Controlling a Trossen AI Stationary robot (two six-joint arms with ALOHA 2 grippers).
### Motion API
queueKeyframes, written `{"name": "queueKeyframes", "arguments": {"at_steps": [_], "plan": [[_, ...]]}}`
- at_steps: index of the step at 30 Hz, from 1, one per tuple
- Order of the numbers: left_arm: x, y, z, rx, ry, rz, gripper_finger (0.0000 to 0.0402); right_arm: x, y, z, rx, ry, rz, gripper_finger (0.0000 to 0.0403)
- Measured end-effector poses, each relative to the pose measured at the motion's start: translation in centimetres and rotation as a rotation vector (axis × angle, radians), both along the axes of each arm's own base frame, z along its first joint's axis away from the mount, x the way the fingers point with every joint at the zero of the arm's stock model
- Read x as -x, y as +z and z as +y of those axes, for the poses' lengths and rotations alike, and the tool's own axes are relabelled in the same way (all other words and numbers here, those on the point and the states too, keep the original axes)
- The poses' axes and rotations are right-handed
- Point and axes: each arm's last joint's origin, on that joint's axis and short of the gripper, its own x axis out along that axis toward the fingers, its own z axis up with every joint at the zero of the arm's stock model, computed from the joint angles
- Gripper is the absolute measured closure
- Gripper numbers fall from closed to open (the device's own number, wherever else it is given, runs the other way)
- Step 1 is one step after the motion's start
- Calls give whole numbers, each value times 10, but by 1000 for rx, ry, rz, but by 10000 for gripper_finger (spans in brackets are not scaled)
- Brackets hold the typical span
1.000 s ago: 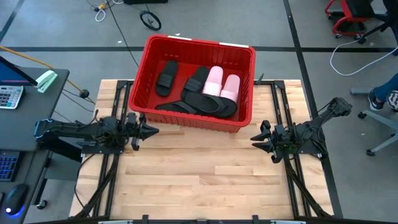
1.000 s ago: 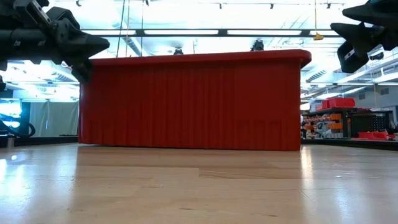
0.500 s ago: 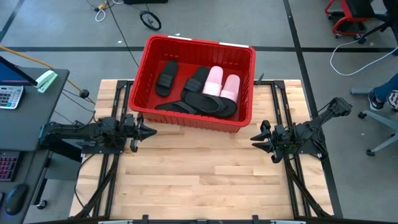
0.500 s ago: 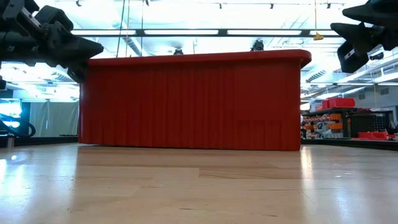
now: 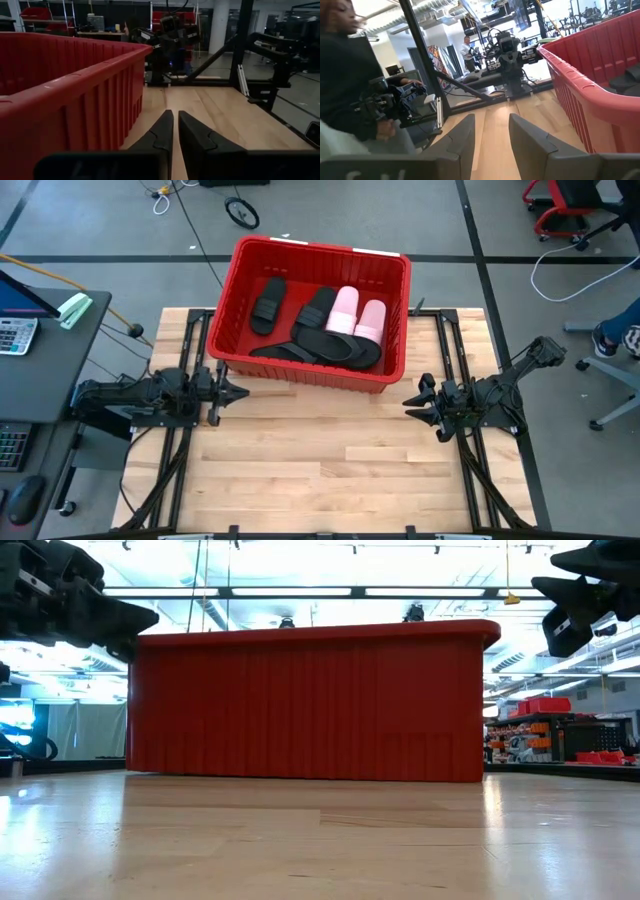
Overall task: Pick and place slides into bin
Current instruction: Return to Home Position
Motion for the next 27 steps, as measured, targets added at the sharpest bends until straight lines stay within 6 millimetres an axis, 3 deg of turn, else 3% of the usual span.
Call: {"name": "queueKeyframes", "arguments": {"at_steps": [27], "plan": [[0, 0, 0, -1, -2, -5, 366, 0, 0, 0, 0, 0, 0, 277]]}}
